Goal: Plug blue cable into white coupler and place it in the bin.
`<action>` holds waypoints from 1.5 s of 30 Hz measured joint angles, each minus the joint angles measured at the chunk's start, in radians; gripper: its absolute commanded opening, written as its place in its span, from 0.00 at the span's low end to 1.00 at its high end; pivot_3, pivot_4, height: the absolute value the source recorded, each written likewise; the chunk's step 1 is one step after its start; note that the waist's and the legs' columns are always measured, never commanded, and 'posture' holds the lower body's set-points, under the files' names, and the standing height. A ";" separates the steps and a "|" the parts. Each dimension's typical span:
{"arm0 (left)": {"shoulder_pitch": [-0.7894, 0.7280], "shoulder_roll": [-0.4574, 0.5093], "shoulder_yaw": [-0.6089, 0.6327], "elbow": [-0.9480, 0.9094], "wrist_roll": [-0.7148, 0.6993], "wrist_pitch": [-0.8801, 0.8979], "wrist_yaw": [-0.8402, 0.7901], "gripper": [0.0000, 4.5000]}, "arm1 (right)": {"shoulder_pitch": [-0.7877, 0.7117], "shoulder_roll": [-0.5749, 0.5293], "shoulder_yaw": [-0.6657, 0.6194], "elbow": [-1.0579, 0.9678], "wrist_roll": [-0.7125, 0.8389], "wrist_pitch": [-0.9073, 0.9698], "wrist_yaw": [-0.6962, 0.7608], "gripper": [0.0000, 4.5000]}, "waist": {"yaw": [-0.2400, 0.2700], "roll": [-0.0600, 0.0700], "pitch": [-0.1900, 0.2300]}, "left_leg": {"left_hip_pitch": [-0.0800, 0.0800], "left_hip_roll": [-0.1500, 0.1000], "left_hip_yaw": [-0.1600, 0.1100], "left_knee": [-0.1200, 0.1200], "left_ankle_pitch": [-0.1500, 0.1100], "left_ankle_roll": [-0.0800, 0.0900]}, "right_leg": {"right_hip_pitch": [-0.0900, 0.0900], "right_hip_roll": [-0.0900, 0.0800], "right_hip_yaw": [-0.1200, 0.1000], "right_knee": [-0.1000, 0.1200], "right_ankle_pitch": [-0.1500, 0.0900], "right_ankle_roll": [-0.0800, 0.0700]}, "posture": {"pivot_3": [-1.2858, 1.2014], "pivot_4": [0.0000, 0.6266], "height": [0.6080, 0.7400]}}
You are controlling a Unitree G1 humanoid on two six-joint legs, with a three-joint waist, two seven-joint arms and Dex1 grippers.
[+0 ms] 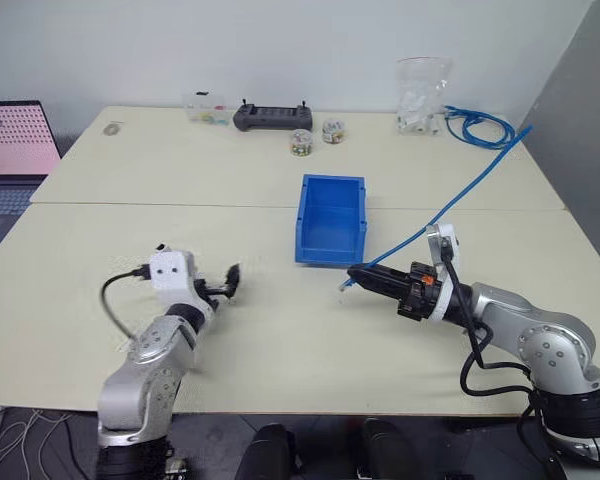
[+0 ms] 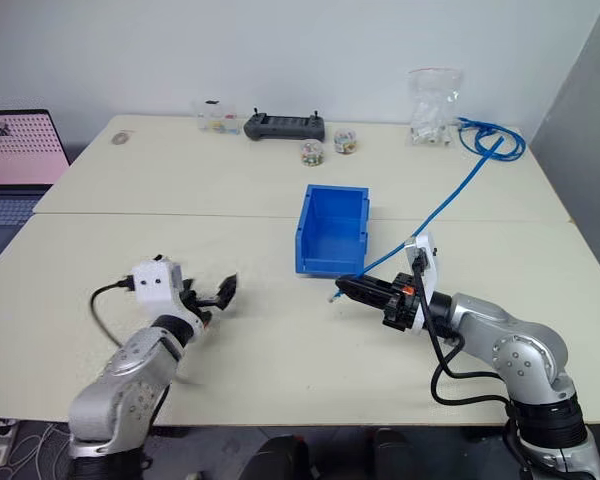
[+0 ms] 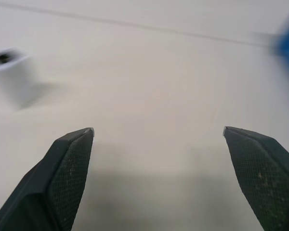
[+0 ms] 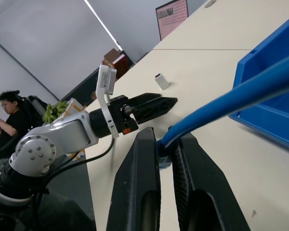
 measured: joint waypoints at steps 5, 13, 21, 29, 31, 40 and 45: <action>-0.088 -0.076 0.008 0.098 0.132 -0.070 0.160 1.00 | -0.010 0.003 0.002 0.002 -0.018 0.001 0.008 0.02 | 0.004 -0.001 0.000 | -0.001 0.000 0.000 0.001 0.000 0.000 | 0.000 0.000 0.000 0.000 0.001 0.000 | 0.52 0.24 1.00; -0.287 -0.119 0.060 0.344 0.224 -0.165 0.303 1.00 | -0.020 0.002 -0.001 0.014 -0.031 0.002 0.024 0.02 | 0.004 -0.001 0.000 | -0.001 -0.001 0.000 0.001 0.000 0.000 | 0.000 0.000 -0.001 0.000 0.003 -0.003 | 0.52 0.24 1.00; -0.378 -0.126 0.097 0.496 0.256 -0.243 0.383 1.00 | -0.029 -0.004 -0.005 0.019 -0.032 0.005 0.029 0.02 | 0.001 -0.001 0.000 | -0.001 -0.001 0.000 0.001 0.000 0.000 | 0.000 0.000 -0.001 0.001 0.004 -0.003 | 0.52 0.24 1.00; -0.394 -0.136 0.105 0.534 0.264 -0.279 0.399 0.80 | -0.031 -0.008 -0.005 0.019 -0.032 0.008 0.030 0.02 | 0.001 -0.002 0.000 | -0.001 -0.001 0.000 0.001 0.000 0.000 | 0.000 0.000 -0.001 0.001 0.004 -0.002 | 0.52 0.24 1.00; -0.394 -0.136 0.106 0.534 0.264 -0.280 0.395 0.72 | -0.031 -0.008 -0.005 0.019 -0.032 0.008 0.030 0.02 | 0.001 -0.002 0.000 | -0.001 -0.001 0.000 0.001 0.000 0.000 | 0.000 0.000 -0.001 0.001 0.004 -0.002 | 0.52 0.24 1.00; -0.394 -0.129 0.117 0.543 0.263 -0.280 0.366 0.31 | -0.031 -0.008 -0.005 0.019 -0.032 0.008 0.030 0.02 | 0.001 -0.002 0.000 | -0.001 -0.001 0.000 0.001 0.000 0.000 | 0.000 0.000 -0.001 0.001 0.004 -0.002 | 0.52 0.24 1.00; -0.389 -0.117 0.121 0.543 0.264 -0.271 0.344 0.17 | -0.031 -0.007 -0.005 0.019 -0.033 0.007 0.029 0.02 | 0.001 -0.002 0.000 | 0.000 -0.001 0.000 0.001 0.000 0.000 | 0.000 0.000 -0.001 0.001 0.004 -0.003 | 0.52 0.24 1.00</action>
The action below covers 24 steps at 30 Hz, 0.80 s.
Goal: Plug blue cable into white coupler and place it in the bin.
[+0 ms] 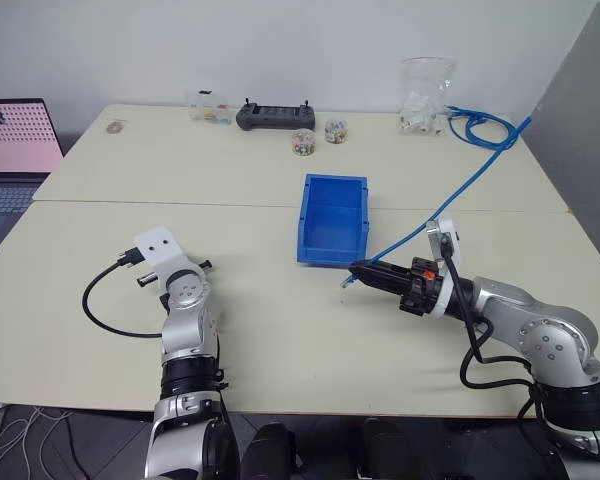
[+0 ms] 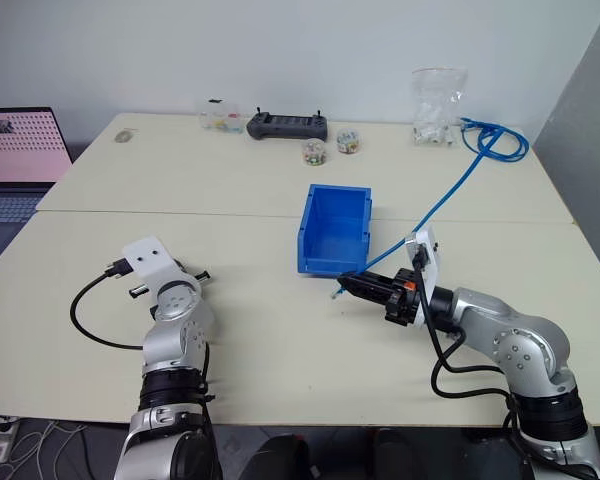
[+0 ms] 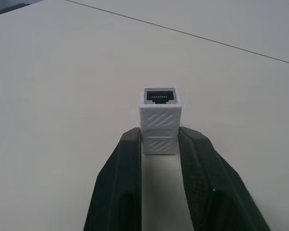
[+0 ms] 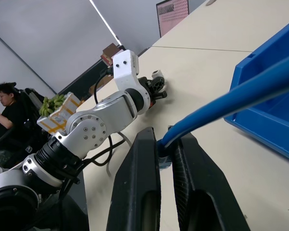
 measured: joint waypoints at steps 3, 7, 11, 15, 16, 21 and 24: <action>0.034 0.031 -0.008 -0.040 -0.001 0.039 -0.055 0.17 | 0.001 0.001 0.000 0.000 -0.007 -0.001 -0.001 0.02 | -0.003 0.000 0.000 | 0.001 0.000 0.000 0.000 0.000 0.000 | 0.000 0.000 0.000 0.001 0.000 0.000 | 0.52 0.24 1.00; 0.110 0.089 -0.022 -0.115 -0.008 0.079 -0.152 0.17 | 0.012 0.001 -0.001 -0.005 -0.011 -0.002 -0.003 0.02 | -0.006 0.000 0.000 | 0.002 0.000 0.001 0.000 0.000 0.000 | 0.000 0.000 0.001 0.002 0.000 0.000 | 0.52 0.24 1.00; 0.216 0.140 -0.022 -0.215 -0.022 0.107 -0.255 0.17 | 0.038 0.002 -0.006 -0.021 -0.014 -0.003 -0.008 0.02 | -0.006 0.000 0.000 | 0.002 0.001 0.001 0.000 0.000 0.000 | 0.000 0.000 0.001 0.002 0.000 0.000 | 0.52 0.24 1.00; 0.337 0.210 -0.109 -0.343 -0.079 0.113 -0.501 0.17 | 0.053 0.001 -0.012 -0.025 -0.025 -0.004 -0.011 0.02 | -0.002 0.000 0.000 | 0.002 0.000 0.001 0.000 0.000 0.000 | 0.000 0.000 0.001 0.002 0.000 0.000 | 0.52 0.24 1.00; 0.352 0.227 -0.133 -0.360 -0.087 0.107 -0.552 0.17 | 0.053 0.001 -0.012 -0.027 -0.030 -0.005 -0.011 0.02 | 0.000 0.000 0.000 | 0.002 0.000 0.001 0.000 0.000 0.000 | 0.000 0.000 0.001 0.002 0.000 0.000 | 0.52 0.24 1.00; 0.422 0.465 -0.374 -0.505 -0.197 0.074 -1.082 0.17 | 0.072 -0.035 -0.009 -0.086 -0.072 -0.018 0.000 0.02 | 0.003 0.000 0.000 | 0.001 0.000 0.000 -0.001 0.000 0.000 | 0.001 0.000 0.000 -0.001 -0.001 -0.001 | 0.52 0.24 1.00; 0.387 0.603 -0.496 -0.547 -0.213 0.044 -1.346 0.17 | 0.099 -0.050 -0.005 -0.114 -0.090 -0.026 0.002 0.02 | 0.000 0.003 0.001 | 0.001 0.000 0.000 -0.002 0.000 0.000 | 0.000 0.000 0.000 -0.001 -0.001 -0.002 | 0.52 0.24 1.00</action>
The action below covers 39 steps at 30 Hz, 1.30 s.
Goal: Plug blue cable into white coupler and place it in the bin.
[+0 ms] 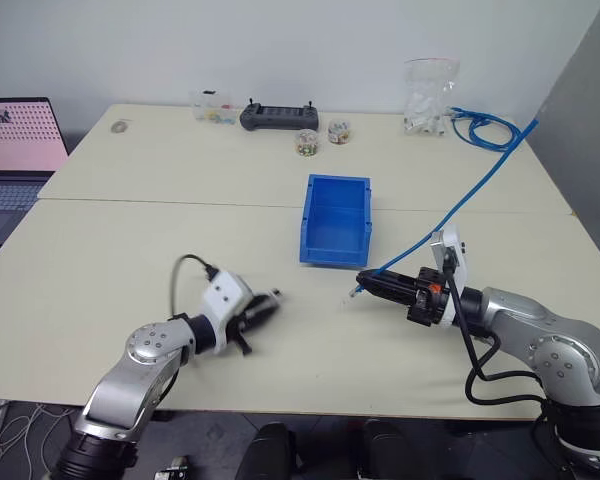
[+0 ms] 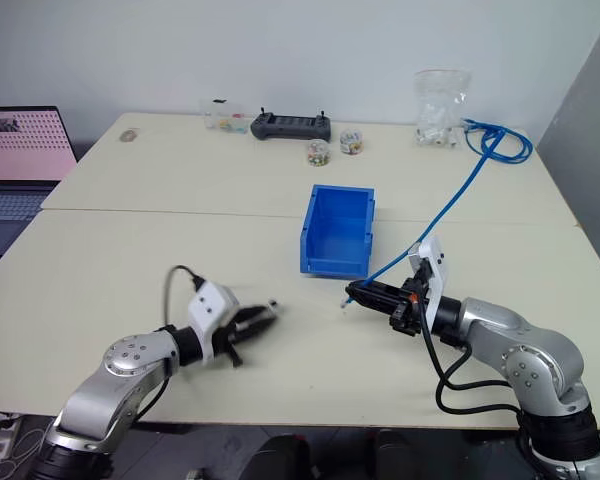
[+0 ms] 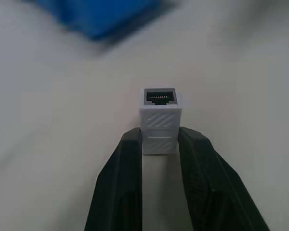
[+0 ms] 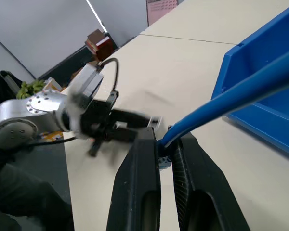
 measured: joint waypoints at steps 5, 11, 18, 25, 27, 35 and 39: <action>-0.122 0.053 -0.108 0.058 0.033 -0.057 -0.212 0.17 | 0.030 -0.008 0.007 -0.038 -0.026 -0.010 0.000 0.02 | -0.003 0.000 0.000 | 0.000 0.001 0.000 0.000 0.000 0.000 | 0.000 0.001 0.000 0.000 -0.003 0.005 | 0.52 0.24 1.00; -0.298 0.011 -0.220 0.214 0.138 -0.211 -0.346 0.17 | 0.052 -0.028 0.053 -0.076 -0.103 -0.047 0.022 0.02 | -0.001 0.001 0.000 | 0.000 0.000 0.000 0.001 0.000 0.001 | 0.001 0.001 0.000 0.000 -0.003 0.005 | 0.52 0.24 1.00; -0.308 -0.018 -0.225 0.256 0.153 -0.260 -0.362 0.17 | 0.051 -0.017 0.180 -0.084 -0.254 -0.152 0.067 0.02 | -0.001 0.001 -0.001 | 0.002 0.000 -0.001 0.001 0.000 0.001 | 0.003 0.001 0.000 -0.001 -0.003 0.005 | 0.52 0.24 1.00; -0.282 -0.017 -0.206 0.232 0.153 -0.230 -0.356 0.17 | 0.070 0.015 0.310 -0.052 -0.412 -0.278 0.109 0.02 | -0.003 0.000 -0.001 | 0.003 0.000 -0.001 0.001 0.000 0.001 | 0.004 0.001 -0.001 -0.001 -0.003 0.005 | 0.52 0.24 1.00; -0.279 -0.017 -0.205 0.228 0.153 -0.224 -0.354 0.17 | 0.070 0.019 0.338 -0.030 -0.451 -0.311 0.125 0.02 | -0.003 0.000 -0.001 | 0.003 0.000 -0.001 0.001 0.000 0.001 | 0.004 0.001 -0.001 -0.001 -0.003 0.005 | 0.52 0.24 1.00; -0.274 -0.016 -0.204 0.200 0.153 -0.178 -0.353 0.17 | 0.024 0.076 0.399 0.072 -0.557 -0.408 0.170 0.02 | -0.003 0.000 -0.001 | 0.004 0.000 -0.001 0.001 0.000 0.001 | 0.005 0.001 -0.001 -0.001 -0.003 0.005 | 0.52 0.24 1.00; -0.276 -0.014 -0.204 0.193 0.153 -0.159 -0.354 0.17 | 0.018 0.094 0.402 0.101 -0.588 -0.435 0.189 0.02 | -0.003 0.000 -0.001 | 0.004 0.000 -0.001 0.001 0.000 0.001 | 0.005 0.001 -0.001 0.000 -0.003 0.005 | 0.52 0.24 1.00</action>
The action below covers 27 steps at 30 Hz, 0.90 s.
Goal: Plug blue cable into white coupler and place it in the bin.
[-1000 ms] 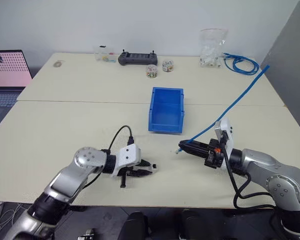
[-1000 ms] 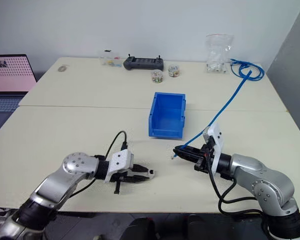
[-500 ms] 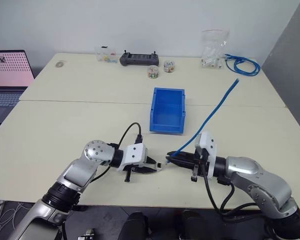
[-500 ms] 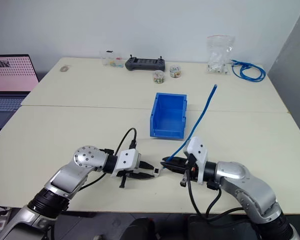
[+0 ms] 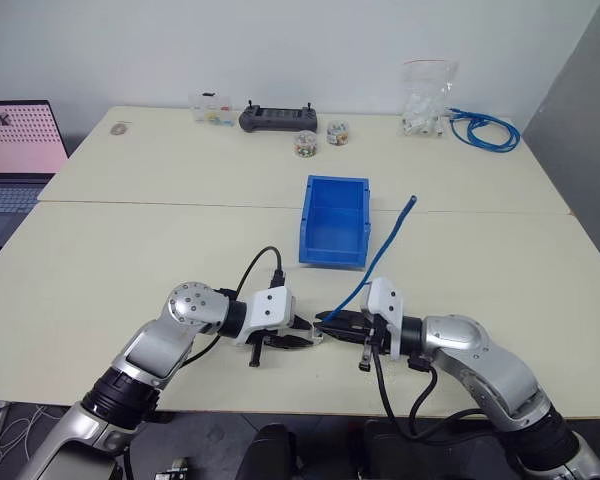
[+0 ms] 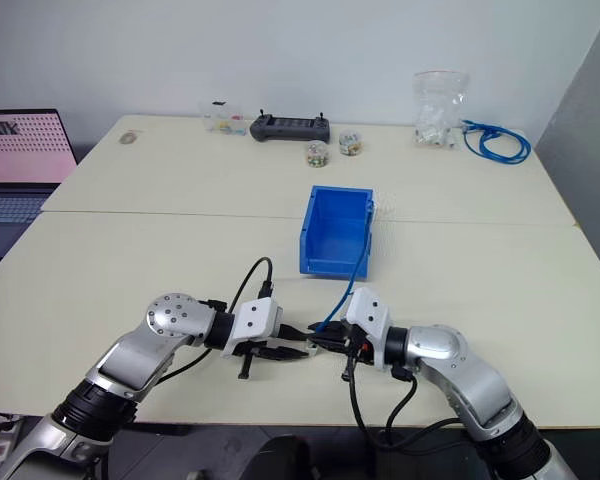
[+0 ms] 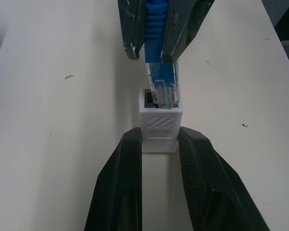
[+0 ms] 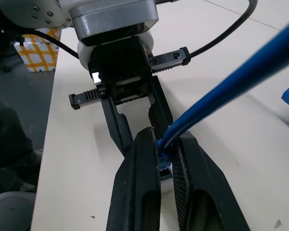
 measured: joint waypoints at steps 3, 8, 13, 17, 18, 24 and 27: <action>0.000 0.001 0.000 -0.001 0.000 0.003 0.000 0.17 | 0.000 0.002 0.000 0.005 -0.014 -0.010 0.009 0.02 | 0.000 0.000 0.000 | 0.000 0.000 0.000 0.000 0.000 0.000 | 0.000 0.000 0.000 0.000 0.000 0.000 | 0.52 0.24 1.00; 0.001 0.004 0.000 -0.008 0.000 0.015 0.000 0.17 | 0.000 0.002 0.000 0.005 -0.027 -0.016 0.027 0.02 | 0.000 0.000 0.000 | 0.000 0.000 0.000 0.000 0.000 0.000 | 0.000 0.000 0.000 0.000 0.000 0.000 | 0.52 0.24 1.00; 0.004 0.006 0.000 -0.017 0.003 0.020 0.000 0.17 | 0.001 0.002 0.001 0.006 -0.050 -0.029 0.038 0.02 | 0.000 0.000 0.000 | 0.000 0.000 0.000 0.000 0.000 0.000 | 0.000 0.000 0.000 0.000 0.000 0.000 | 0.52 0.24 1.00; 0.004 0.008 0.000 -0.018 0.004 0.022 -0.001 0.17 | -0.001 0.005 0.010 0.018 -0.076 -0.060 0.047 0.02 | 0.000 0.000 0.000 | 0.000 0.000 0.000 0.000 0.000 0.000 | 0.000 0.000 0.000 0.000 0.000 0.000 | 0.52 0.24 1.00; 0.004 0.008 0.000 -0.018 0.004 0.023 -0.001 0.17 | -0.004 0.006 0.013 0.025 -0.082 -0.066 0.050 0.02 | 0.000 0.000 0.000 | 0.000 0.000 0.000 0.000 0.000 0.000 | 0.000 0.000 0.000 0.000 0.000 0.000 | 0.52 0.24 1.00; 0.005 0.010 0.000 -0.018 0.005 0.025 -0.004 0.17 | -0.039 -0.020 0.035 0.036 -0.107 -0.087 0.097 0.02 | 0.000 0.000 -0.001 | 0.001 0.000 0.000 0.000 0.000 0.000 | 0.000 0.000 0.000 0.001 0.000 0.000 | 0.52 0.24 1.00; 0.005 0.010 0.000 -0.018 0.005 0.026 -0.007 0.17 | -0.045 -0.026 0.037 0.038 -0.108 -0.087 0.113 0.01 | 0.000 0.000 -0.001 | 0.001 0.000 0.000 0.000 0.000 0.000 | 0.000 0.000 0.000 0.001 0.000 0.000 | 0.52 0.24 1.00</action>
